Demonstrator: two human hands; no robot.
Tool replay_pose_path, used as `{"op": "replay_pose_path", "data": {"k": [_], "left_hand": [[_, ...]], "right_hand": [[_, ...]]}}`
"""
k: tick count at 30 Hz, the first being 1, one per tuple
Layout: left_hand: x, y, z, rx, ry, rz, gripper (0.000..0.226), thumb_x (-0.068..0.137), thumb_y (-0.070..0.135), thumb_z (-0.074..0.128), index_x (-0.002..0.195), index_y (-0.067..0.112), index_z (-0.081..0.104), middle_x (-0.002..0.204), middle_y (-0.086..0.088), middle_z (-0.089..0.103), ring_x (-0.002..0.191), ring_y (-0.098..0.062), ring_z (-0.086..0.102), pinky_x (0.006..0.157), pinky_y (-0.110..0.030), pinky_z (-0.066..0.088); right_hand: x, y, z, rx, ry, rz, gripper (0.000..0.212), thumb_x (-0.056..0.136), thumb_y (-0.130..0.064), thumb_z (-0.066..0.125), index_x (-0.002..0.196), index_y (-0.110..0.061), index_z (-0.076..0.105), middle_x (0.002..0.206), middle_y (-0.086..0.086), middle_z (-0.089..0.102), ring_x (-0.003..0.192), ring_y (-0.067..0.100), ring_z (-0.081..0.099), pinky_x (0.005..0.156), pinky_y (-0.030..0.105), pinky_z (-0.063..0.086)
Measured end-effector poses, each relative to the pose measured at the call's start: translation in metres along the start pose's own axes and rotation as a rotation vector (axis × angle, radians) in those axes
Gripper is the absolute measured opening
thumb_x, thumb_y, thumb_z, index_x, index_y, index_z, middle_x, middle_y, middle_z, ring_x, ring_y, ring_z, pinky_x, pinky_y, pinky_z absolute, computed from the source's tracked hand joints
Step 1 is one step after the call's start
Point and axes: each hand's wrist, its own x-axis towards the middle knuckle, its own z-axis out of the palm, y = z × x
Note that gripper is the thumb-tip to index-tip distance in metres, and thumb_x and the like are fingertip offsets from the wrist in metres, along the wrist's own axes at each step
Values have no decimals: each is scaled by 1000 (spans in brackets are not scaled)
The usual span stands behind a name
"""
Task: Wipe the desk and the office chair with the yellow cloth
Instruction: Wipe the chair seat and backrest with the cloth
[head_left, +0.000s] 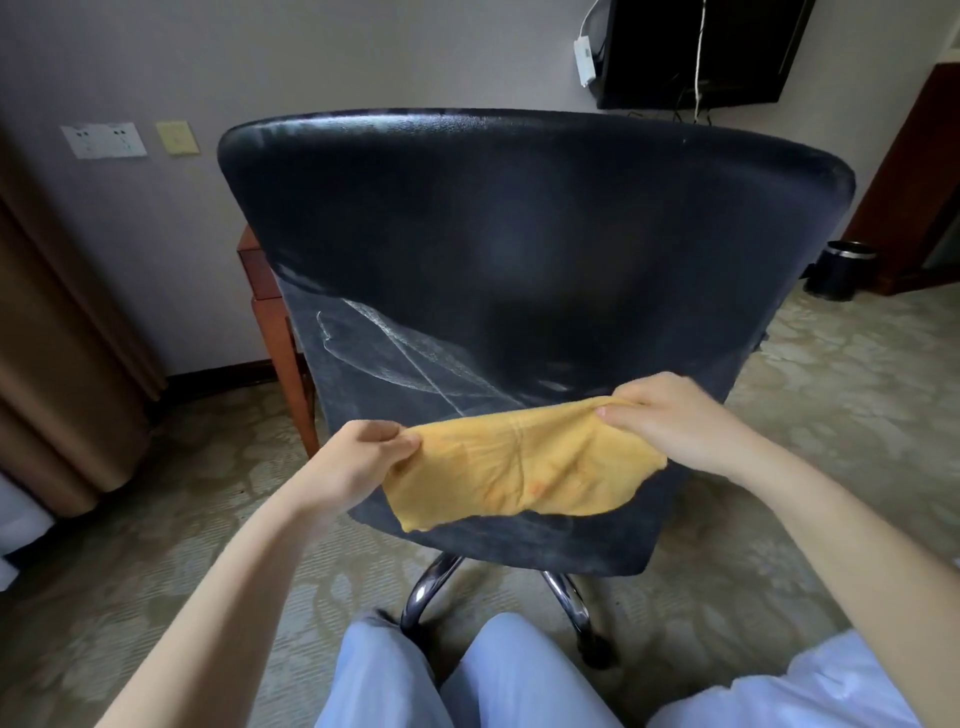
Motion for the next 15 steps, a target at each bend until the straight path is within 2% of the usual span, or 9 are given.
{"op": "replay_pose_path", "data": {"k": [1,3,4,6,8,10,12,15], "left_hand": [[-2,5,4,-192,-23,-88,25,97,23,53,78,12,65,74,-1,60,73,-16,55,70,-30,46],[-6,17,15,-419,-63,-163,25,100,23,47,85,13,65,76,-3,63,72,-17,59,59,-30,53],[-8,22,21,-448,-68,-162,26,101,23,44,88,14,65,75,-3,63,68,-16,60,54,-29,53],[-12,37,35,-459,-71,-117,27,102,23,40,91,15,64,74,-2,63,67,-14,62,55,-29,54],[-16,49,48,-444,-73,-44,27,103,23,38,97,15,63,81,-2,66,74,-14,65,60,-31,57],[-20,62,55,-414,-36,40,25,103,23,38,103,15,62,89,-4,69,80,-16,69,63,-30,58],[-23,71,58,-446,-50,125,24,102,24,41,105,18,64,94,-4,71,84,-14,70,68,-28,59],[-27,85,62,-401,-214,234,25,100,30,44,112,20,64,103,-2,70,96,-13,68,83,-30,57]], "right_hand": [[0,0,6,224,-42,94,30,91,-29,55,68,-11,57,71,0,55,68,15,54,61,28,41],[-1,1,21,584,-114,230,27,96,-26,51,85,-7,66,79,4,66,75,16,65,65,29,50],[-2,1,29,724,-144,239,24,97,-24,50,93,-8,68,85,5,69,80,17,67,68,31,53],[-6,-4,42,948,-196,164,20,95,-21,52,103,-9,67,90,6,69,83,16,68,70,30,54],[-9,-11,51,1033,-213,12,23,89,-25,58,107,-11,65,95,5,69,87,15,67,72,25,53],[-14,-17,57,910,-130,-136,23,87,-32,62,107,-22,66,101,-1,70,95,11,66,77,18,50],[-16,-16,61,878,-21,-202,23,84,-40,62,105,-31,65,103,-6,68,101,8,63,82,21,48],[-22,-11,70,1249,-95,-159,49,72,-50,75,118,-45,57,121,-9,64,114,9,59,87,25,51]]}}
